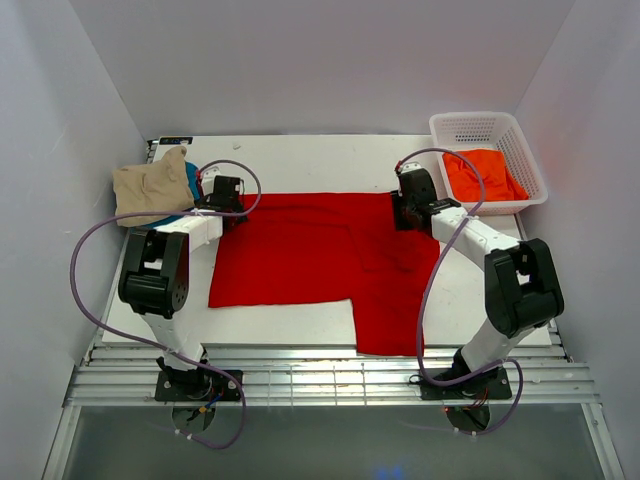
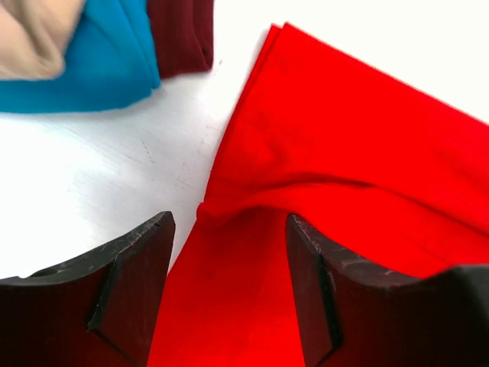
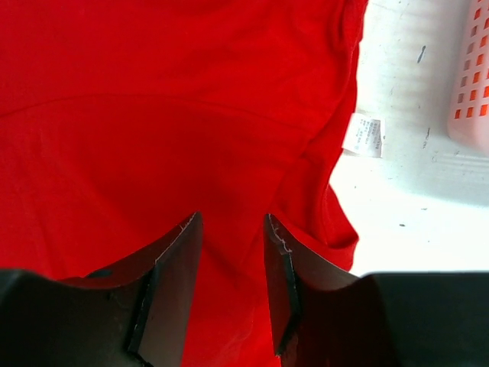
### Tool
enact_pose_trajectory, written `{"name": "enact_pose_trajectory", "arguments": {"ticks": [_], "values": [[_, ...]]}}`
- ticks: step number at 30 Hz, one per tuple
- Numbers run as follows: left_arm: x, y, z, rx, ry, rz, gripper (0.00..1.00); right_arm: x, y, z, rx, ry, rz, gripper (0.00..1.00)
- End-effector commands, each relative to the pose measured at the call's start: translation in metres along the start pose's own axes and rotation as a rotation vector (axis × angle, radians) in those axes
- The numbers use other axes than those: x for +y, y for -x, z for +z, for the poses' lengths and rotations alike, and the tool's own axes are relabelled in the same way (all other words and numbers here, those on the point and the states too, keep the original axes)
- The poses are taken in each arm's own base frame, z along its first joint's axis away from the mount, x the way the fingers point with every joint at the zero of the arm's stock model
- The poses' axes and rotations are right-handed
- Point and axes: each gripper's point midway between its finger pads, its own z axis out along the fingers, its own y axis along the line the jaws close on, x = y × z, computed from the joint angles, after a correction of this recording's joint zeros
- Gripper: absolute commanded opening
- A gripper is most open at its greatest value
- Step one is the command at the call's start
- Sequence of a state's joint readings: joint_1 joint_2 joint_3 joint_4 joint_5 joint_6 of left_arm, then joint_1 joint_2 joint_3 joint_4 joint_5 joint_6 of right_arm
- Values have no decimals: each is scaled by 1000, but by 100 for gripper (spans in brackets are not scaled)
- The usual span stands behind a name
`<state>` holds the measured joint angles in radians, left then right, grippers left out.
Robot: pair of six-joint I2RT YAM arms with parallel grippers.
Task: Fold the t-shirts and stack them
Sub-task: Fold the flattened tshirt in 1/3 of the way
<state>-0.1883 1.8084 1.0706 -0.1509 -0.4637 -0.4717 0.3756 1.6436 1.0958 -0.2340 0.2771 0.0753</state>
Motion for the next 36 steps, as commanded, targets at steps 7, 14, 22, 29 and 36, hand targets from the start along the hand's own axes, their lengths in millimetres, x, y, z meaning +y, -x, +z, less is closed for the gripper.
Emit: {"name": "enact_pose_trajectory", "arguments": {"ticks": [7,14,22,29,36], "values": [[3,29,-15,-94,8,-46,65,7,9,3,-13,7,-1,44],[0,18,-4,-53,23,-33,42,5,8,3,-13,-4,-3,43],[0,13,3,-42,36,-20,50,5,7,2,-10,-4,-7,43],[-2,13,7,-41,30,-10,46,4,6,2,-5,-8,-10,43],[4,4,3,-30,32,-10,0,4,6,3,-7,-9,-11,43]]}}
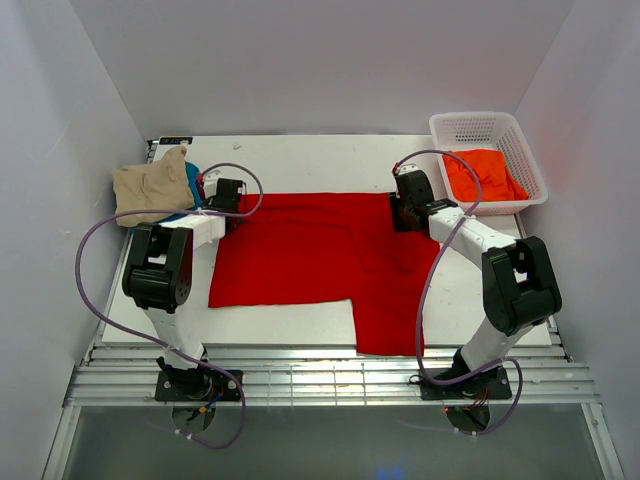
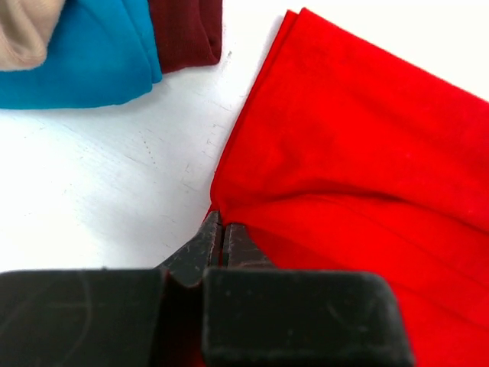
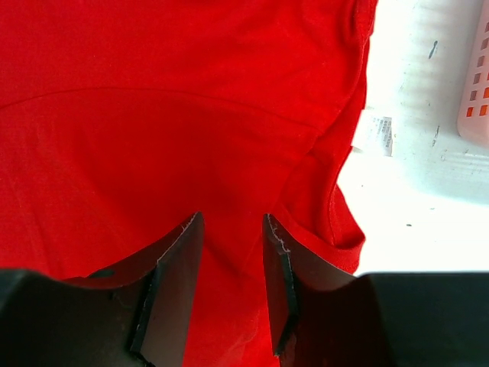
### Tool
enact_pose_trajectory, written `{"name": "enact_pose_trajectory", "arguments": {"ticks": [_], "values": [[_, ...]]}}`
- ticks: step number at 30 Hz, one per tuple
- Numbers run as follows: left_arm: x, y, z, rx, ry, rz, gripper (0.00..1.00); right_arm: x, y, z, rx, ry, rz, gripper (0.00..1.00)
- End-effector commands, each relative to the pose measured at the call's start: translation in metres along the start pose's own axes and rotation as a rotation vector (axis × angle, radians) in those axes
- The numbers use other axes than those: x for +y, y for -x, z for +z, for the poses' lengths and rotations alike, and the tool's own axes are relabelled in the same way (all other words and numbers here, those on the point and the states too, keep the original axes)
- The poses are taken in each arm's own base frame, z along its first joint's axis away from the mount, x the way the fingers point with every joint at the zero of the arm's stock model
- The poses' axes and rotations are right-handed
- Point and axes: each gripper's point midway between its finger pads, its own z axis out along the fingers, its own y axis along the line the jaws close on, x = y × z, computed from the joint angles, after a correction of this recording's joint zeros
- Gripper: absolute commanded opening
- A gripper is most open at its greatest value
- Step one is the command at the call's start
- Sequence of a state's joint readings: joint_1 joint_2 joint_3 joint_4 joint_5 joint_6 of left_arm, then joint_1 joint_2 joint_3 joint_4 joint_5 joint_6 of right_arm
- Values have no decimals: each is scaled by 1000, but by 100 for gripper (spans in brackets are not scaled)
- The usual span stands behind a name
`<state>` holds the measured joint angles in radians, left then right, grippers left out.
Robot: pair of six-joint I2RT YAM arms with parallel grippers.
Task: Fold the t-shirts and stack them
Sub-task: Fold the flattened tshirt in 1/3 of the way
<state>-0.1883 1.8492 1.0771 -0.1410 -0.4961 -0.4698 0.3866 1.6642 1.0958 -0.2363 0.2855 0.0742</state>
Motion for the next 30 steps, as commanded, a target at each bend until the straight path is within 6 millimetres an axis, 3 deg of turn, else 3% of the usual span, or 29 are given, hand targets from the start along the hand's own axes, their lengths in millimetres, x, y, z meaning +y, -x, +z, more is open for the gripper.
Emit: {"name": "enact_pose_trajectory", "arguments": {"ticks": [1,6,17,23,30], "values": [[3,9,-9,-38,-3,-28,0,0,12,-1,-23,-5,2,43],[19,3,-24,-56,14,-41,0,1,13,-2,-26,-2,3,43],[26,0,-36,-78,-11,-52,0,6,9,2,-6,19,-2,43],[24,1,-36,-75,-17,-47,0,51,12,2,-20,204,-55,44],[24,-1,-35,-71,-18,-43,0,95,12,5,-23,277,-147,47]]}}
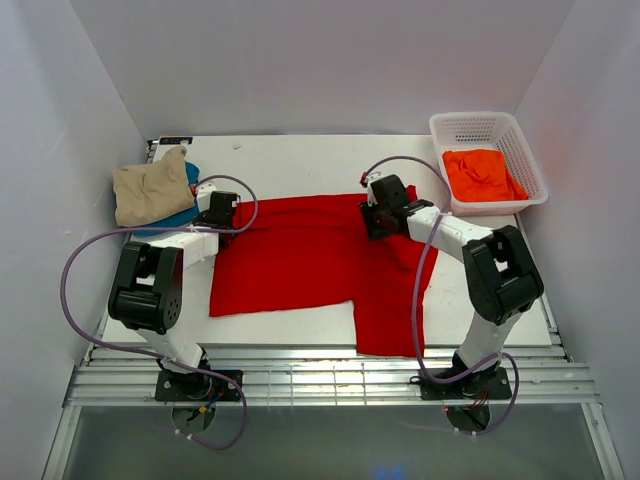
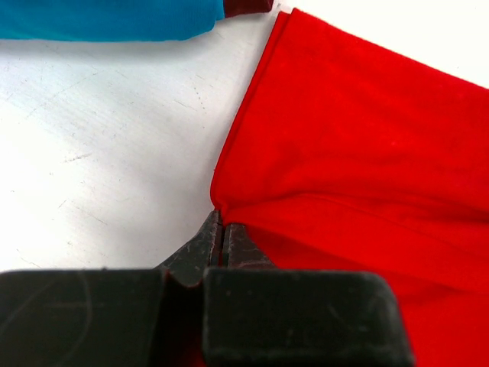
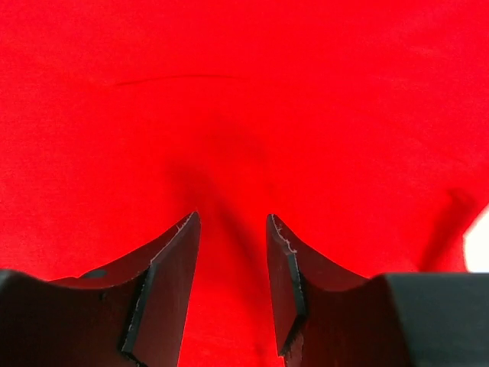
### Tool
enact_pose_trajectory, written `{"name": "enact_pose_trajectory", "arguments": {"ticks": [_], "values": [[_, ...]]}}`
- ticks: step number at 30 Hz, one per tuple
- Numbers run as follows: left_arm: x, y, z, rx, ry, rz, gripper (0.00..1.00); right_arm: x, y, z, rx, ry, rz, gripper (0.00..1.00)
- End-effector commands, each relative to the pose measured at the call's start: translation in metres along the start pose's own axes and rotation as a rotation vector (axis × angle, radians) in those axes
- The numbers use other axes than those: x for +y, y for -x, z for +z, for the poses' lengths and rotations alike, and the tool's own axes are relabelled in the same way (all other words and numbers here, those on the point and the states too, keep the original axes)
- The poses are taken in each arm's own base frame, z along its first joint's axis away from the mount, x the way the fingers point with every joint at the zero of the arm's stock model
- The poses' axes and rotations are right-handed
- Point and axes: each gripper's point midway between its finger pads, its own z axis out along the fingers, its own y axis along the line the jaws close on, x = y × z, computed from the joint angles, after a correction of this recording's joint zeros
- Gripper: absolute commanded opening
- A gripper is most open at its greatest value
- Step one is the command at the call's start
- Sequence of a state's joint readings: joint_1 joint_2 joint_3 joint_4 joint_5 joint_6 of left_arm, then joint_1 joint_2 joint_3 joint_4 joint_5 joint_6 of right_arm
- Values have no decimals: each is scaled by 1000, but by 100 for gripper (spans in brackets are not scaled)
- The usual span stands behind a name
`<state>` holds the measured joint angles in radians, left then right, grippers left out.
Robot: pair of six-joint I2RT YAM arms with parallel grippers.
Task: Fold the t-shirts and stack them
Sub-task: Fold the flattened tshirt in 1/3 of the way
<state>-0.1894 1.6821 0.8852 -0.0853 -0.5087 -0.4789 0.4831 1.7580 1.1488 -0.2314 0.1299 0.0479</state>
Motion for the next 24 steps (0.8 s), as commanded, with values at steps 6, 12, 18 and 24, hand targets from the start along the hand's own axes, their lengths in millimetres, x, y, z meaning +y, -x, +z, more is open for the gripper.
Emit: {"name": "enact_pose_trajectory", "arguments": {"ticks": [6,12,18,24], "values": [[-3,14,-7,-37,-16,-19,0,41,16,13,-29,72,-89,47],[-2,11,-4,-29,-12,-10,0,40,12,19,-14,34,-90,47],[-2,12,-4,-34,-11,-11,0,-8,12,-3,-14,-222,-56,51],[-2,12,-5,-32,-13,-12,0,-40,9,-12,-20,-277,44,53]]}}
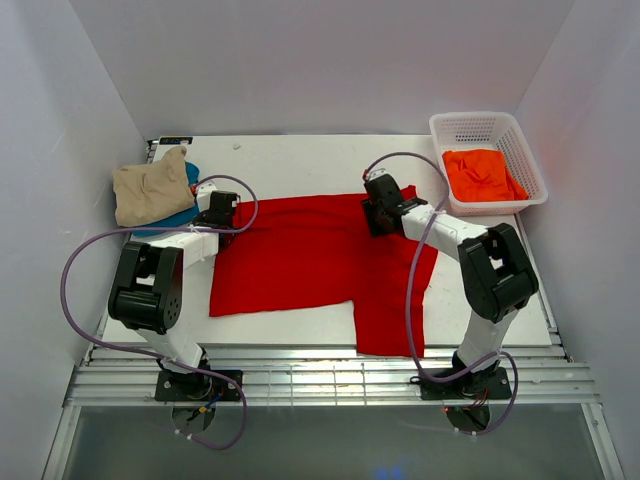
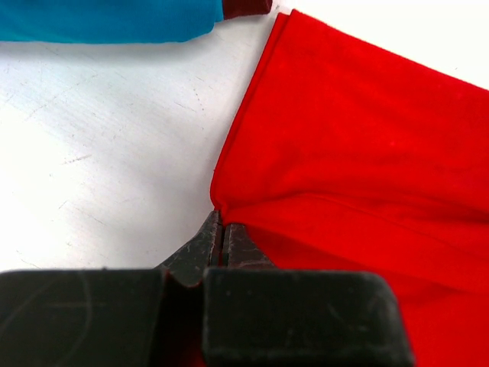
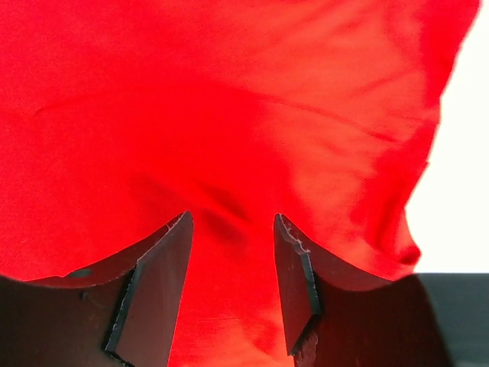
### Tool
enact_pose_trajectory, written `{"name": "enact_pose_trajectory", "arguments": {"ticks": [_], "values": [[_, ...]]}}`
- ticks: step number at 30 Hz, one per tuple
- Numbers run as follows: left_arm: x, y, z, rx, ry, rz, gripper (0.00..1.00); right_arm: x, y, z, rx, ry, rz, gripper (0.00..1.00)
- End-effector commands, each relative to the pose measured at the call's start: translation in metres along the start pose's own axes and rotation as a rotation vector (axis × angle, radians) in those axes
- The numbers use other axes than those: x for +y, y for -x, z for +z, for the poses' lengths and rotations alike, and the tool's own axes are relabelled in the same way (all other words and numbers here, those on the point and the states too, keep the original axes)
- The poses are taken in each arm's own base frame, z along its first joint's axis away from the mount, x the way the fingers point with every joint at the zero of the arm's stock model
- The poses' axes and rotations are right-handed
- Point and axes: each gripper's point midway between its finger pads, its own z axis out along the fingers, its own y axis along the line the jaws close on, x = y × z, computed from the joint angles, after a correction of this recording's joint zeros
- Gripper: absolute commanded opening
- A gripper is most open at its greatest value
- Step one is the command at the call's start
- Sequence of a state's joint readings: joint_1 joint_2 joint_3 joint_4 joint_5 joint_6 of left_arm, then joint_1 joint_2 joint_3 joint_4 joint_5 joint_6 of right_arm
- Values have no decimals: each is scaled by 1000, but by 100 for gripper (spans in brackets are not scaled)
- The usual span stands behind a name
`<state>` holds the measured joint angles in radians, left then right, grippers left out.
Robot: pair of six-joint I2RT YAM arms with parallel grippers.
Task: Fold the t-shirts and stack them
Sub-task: Fold the flattened tshirt in 1/3 of the way
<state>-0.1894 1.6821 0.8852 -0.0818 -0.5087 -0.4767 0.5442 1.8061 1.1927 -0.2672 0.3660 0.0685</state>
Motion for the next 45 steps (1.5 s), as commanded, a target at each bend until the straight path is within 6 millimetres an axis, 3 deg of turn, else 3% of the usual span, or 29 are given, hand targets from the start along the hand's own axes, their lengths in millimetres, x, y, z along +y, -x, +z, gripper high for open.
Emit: {"name": "enact_pose_trajectory", "arguments": {"ticks": [1,7,14,23,28,32,45], "values": [[-2,12,-5,-31,-11,-12,0,-37,4,-8,-17,-78,101,53],[-1,13,-7,-34,-12,-14,0,-53,-14,5,34,-87,143,53],[-1,14,-7,-36,-8,-16,0,-55,-27,23,75,-67,151,52],[0,14,-6,-35,-2,-12,0,-62,-37,32,107,-68,168,47],[-1,14,-6,-35,-2,-10,0,-65,-38,33,108,-72,171,30],[0,12,-5,-32,3,-9,0,-68,-40,34,115,-91,168,8],[6,11,-3,-27,34,0,0,-97,-33,13,103,-206,168,8]]}}
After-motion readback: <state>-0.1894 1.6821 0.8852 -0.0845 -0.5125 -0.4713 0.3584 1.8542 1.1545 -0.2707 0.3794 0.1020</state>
